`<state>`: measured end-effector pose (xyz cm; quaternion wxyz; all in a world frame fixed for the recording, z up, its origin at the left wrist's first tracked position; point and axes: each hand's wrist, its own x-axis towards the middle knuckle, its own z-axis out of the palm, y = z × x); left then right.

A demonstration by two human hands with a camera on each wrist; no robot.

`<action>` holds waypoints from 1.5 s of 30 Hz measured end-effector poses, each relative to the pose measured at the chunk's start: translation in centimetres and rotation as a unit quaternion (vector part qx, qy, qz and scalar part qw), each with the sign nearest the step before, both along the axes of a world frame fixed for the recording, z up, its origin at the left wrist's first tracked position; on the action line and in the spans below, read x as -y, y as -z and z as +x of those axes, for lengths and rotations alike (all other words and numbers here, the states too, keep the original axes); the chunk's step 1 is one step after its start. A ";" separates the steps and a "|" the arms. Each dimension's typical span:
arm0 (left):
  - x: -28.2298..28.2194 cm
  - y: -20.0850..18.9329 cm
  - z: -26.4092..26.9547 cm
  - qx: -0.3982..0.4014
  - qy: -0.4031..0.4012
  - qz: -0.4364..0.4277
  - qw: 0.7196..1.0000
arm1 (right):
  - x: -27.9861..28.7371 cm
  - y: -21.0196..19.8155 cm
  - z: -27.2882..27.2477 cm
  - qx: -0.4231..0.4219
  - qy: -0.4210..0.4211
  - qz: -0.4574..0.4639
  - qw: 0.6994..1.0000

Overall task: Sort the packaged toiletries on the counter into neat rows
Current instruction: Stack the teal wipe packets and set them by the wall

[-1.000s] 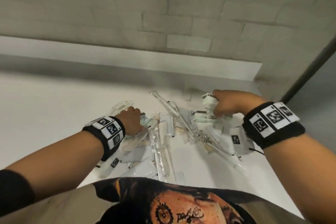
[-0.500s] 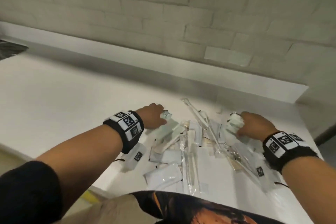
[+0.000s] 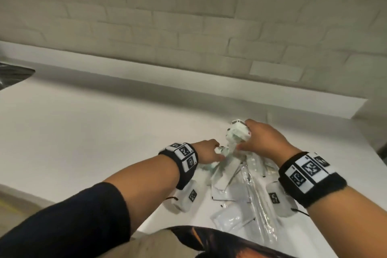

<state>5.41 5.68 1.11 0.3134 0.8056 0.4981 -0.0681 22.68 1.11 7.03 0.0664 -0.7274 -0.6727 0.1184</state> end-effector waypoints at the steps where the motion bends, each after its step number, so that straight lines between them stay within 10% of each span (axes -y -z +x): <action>1: 0.4 0.1 -0.1 0.007 0.024 -0.003 1.000 | -0.3 0.0 -0.4 -0.003 0.013 -0.002 1.000; 14: -3.8 0.5 -15.6 -0.027 0.005 0.097 0.995 | -5.4 4.1 -10.8 0.121 0.017 -0.013 0.992; 17: -4.5 0.9 -17.4 -0.007 0.006 0.088 0.996 | -5.1 3.1 -12.6 0.107 -0.039 0.064 0.991; 23: -6.8 0.2 -17.7 0.097 -0.016 0.029 0.995 | -3.9 6.0 -16.7 0.121 -0.192 -0.065 0.972; 30: -9.4 0.6 -18.7 0.019 -0.066 0.110 0.992 | -5.1 4.9 -14.2 0.077 -0.127 -0.192 0.970; 38: -9.3 0.0 -18.4 -0.082 0.007 0.069 0.994 | -6.1 4.6 -12.3 0.070 -0.003 -0.108 0.992; 45: -7.8 0.8 -17.3 0.018 0.009 0.021 1.000 | -5.6 5.7 -13.3 0.040 0.004 -0.129 0.991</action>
